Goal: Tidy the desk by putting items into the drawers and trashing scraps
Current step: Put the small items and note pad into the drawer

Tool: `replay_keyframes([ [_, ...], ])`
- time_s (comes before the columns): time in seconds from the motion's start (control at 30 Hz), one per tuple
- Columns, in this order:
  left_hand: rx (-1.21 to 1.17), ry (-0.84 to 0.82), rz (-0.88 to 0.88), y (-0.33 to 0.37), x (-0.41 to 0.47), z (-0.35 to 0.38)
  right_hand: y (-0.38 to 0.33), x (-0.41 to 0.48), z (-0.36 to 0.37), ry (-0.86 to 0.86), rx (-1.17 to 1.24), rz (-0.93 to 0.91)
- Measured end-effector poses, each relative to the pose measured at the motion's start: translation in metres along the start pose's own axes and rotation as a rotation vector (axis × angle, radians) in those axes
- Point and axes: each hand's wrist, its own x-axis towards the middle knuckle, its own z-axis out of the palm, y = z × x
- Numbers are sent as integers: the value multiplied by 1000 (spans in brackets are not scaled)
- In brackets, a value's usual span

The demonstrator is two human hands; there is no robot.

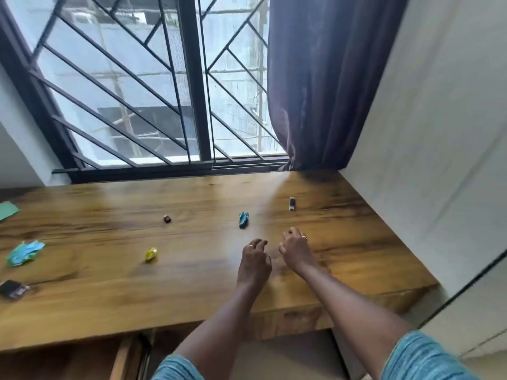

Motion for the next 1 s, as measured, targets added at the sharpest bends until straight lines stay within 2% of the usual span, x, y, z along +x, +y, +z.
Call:
replay_keyframes([
  [0.23,21,-25,18,-1,53,22,21,80,8,-35,77,146],
  [0.33,45,-18,10,-4,72,25,37,129,28,9,139,262],
  [0.4,70,-26,14,-8,85,25,56,176,56,-21,149,316],
  [0.47,94,-33,10,-13,97,26,57,193,52,-75,128,303],
  [0.57,121,-14,-2,-18,110,27,35,187,18,-32,46,260],
  [0.77,134,55,1,-25,131,30,10,203,6,-4,217,205],
  [1.0,191,173,-33,-60,128,-6,-53,209,10,95,201,-128],
])
